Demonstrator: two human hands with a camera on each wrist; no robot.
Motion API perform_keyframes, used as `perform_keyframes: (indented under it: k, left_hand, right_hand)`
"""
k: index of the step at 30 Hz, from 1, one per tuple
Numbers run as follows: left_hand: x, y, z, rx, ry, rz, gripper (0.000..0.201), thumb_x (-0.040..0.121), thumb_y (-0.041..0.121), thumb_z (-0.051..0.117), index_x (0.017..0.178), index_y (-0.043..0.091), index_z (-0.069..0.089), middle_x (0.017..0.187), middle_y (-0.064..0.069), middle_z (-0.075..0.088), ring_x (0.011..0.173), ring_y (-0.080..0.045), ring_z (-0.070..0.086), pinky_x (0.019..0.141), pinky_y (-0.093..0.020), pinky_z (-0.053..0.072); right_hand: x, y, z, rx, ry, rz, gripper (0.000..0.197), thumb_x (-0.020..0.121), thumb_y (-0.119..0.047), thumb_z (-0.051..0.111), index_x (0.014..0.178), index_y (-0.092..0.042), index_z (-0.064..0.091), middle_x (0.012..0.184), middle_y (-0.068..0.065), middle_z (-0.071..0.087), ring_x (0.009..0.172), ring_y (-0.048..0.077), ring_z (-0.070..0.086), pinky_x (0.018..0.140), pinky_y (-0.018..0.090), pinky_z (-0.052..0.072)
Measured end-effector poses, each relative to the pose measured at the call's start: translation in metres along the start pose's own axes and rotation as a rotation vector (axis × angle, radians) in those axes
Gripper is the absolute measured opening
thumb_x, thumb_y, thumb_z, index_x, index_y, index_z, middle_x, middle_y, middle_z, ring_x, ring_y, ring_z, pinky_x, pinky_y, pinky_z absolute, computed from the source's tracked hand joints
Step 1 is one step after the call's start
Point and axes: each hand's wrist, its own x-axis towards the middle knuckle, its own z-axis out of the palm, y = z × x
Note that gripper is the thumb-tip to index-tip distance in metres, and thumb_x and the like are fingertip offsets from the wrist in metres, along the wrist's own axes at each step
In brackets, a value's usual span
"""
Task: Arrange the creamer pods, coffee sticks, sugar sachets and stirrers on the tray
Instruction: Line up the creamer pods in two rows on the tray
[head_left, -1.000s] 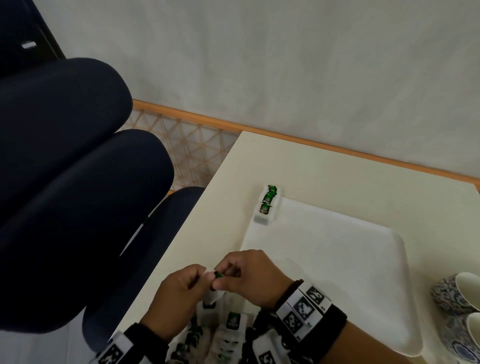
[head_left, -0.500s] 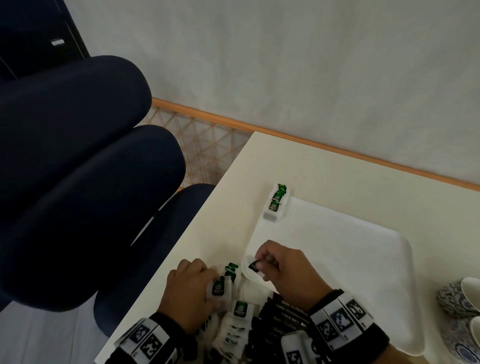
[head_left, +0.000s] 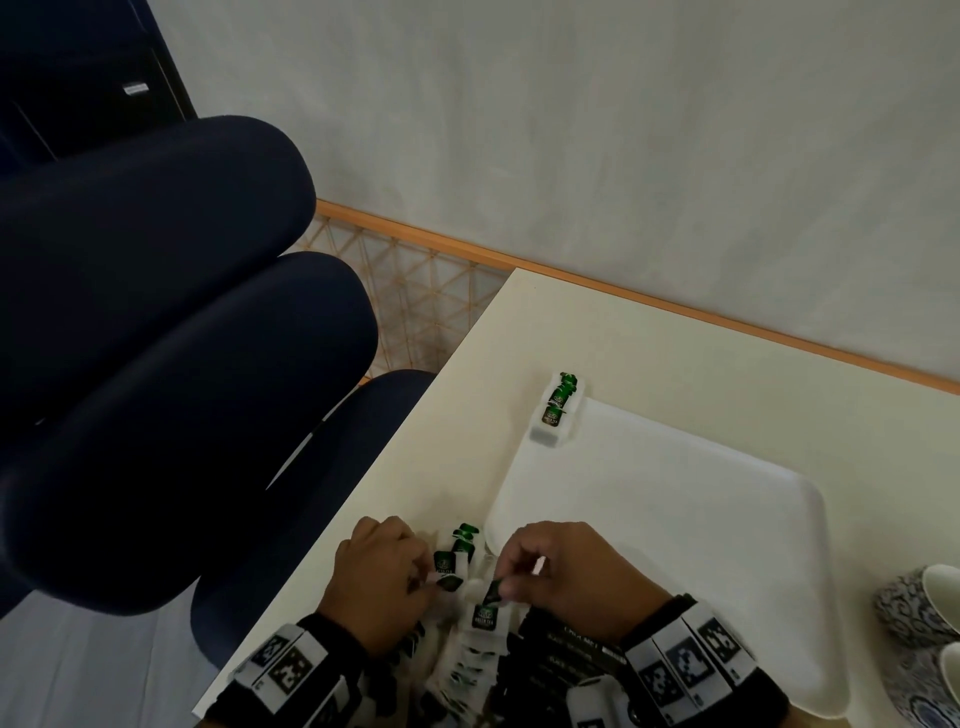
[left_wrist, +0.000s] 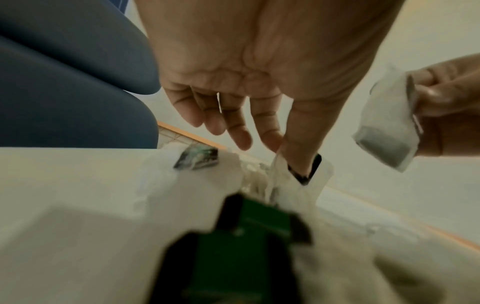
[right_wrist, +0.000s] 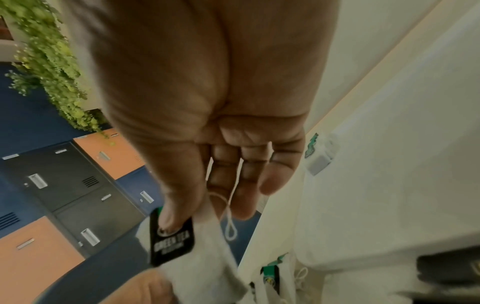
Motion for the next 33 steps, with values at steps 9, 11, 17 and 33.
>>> perform_keyframes:
  k: [9,11,17,33]
  left_hand:
    - [-0.002,0.015,-0.022,-0.656,0.064,0.088,0.020,0.079,0.035,0.072,0.064,0.029,0.059,0.069,0.013,0.061,0.068,-0.003,0.053,0.063,-0.013,0.038]
    - [-0.002,0.015,-0.022,-0.737,0.045,0.082,0.018,0.076,0.046,0.064,0.067,0.030,0.060,0.068,0.012,0.060,0.067,-0.004,0.054,0.064,-0.017,0.041]
    - [0.007,0.013,-0.013,0.101,0.013,0.006,0.030,0.095,0.040,0.040,0.123,0.041,0.051,0.121,0.015,0.052,0.115,-0.014,0.040,0.093,-0.029,0.036]
    - [0.002,0.009,-0.028,-0.326,-0.044,0.035,0.027,0.077,0.037,0.073,0.065,0.029,0.051,0.081,0.015,0.063,0.084,-0.001,0.051,0.071,-0.018,0.039]
  right_hand:
    - [0.017,-0.002,0.011,0.141,0.115,0.015,0.017,0.081,-0.019,0.074,0.073,-0.032,0.066,0.089,-0.014,0.070,0.084,-0.002,0.063,0.075,0.014,0.047]
    - [0.018,0.000,0.012,0.160,0.177,0.042,0.023,0.081,-0.016,0.074,0.069,-0.033,0.064,0.072,-0.014,0.068,0.070,-0.001,0.062,0.066,0.012,0.045]
    - [0.014,0.010,0.010,0.094,0.284,0.052,0.017,0.083,-0.018,0.072,0.072,-0.029,0.064,0.074,-0.006,0.069,0.070,0.010,0.062,0.064,0.018,0.049]
    - [0.001,-0.007,-0.006,0.142,0.021,0.025,0.019,0.083,-0.015,0.072,0.080,-0.034,0.069,0.071,-0.016,0.066,0.069,-0.003,0.060,0.066,0.009,0.043]
